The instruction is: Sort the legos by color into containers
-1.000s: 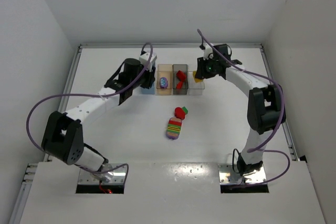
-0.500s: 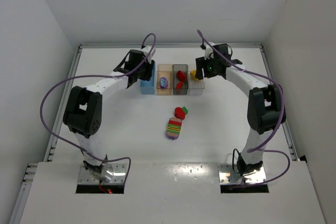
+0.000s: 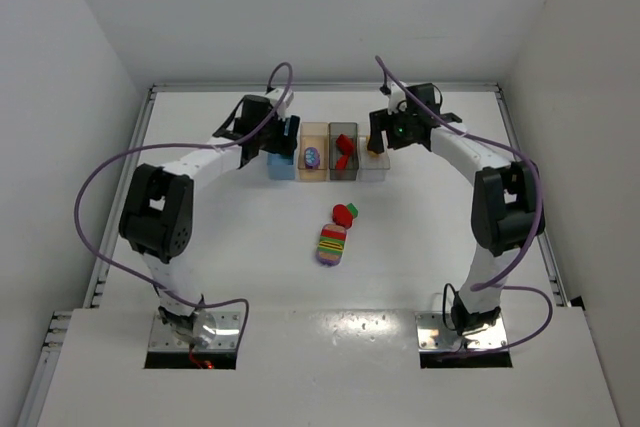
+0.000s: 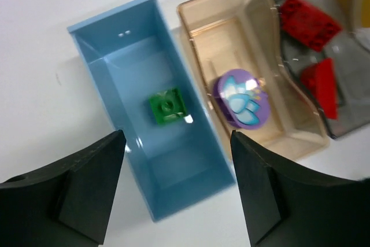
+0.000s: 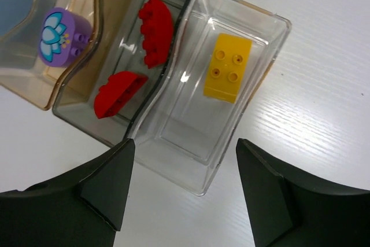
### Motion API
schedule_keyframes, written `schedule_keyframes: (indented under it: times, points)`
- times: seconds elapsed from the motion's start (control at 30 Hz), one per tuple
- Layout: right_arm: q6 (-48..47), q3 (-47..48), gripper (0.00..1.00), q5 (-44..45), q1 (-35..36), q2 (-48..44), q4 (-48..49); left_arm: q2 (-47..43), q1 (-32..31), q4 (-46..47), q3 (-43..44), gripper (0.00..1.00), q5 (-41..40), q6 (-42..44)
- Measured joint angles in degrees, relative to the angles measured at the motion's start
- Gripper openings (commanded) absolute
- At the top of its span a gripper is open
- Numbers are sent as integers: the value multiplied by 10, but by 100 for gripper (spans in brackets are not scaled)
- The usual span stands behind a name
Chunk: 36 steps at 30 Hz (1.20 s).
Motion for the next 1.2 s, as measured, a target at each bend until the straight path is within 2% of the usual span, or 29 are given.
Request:
schedule_keyframes:
  times: [0.13,0.23,0.33,0.47,0.63,0.8,0.93,1.2]
  points:
    - [-21,-6,70,-60,0,-11,-12,-68,3,15,-47,80,56,-5]
    - [-77,-17,70,-143,0,-37,-45,-136,3,23,-81,80,91,-7]
    - [-190,-31,70,-226,10,-68,-115,-200,4,26,-120,80,123,-7]
    - [-374,-74,70,-282,42,-99,-211,-238,19,9,-149,80,180,0]
    - [-583,-124,69,-282,55,-103,-271,-236,39,-54,-144,80,264,39]
    - [-720,-90,68,-269,56,-70,-311,-235,46,-83,-132,80,310,58]
    - [-793,-45,66,-259,58,-15,-325,-235,48,-91,-132,80,317,66]
    - [-870,-42,64,-243,88,24,-344,-236,56,-97,-132,78,314,71]
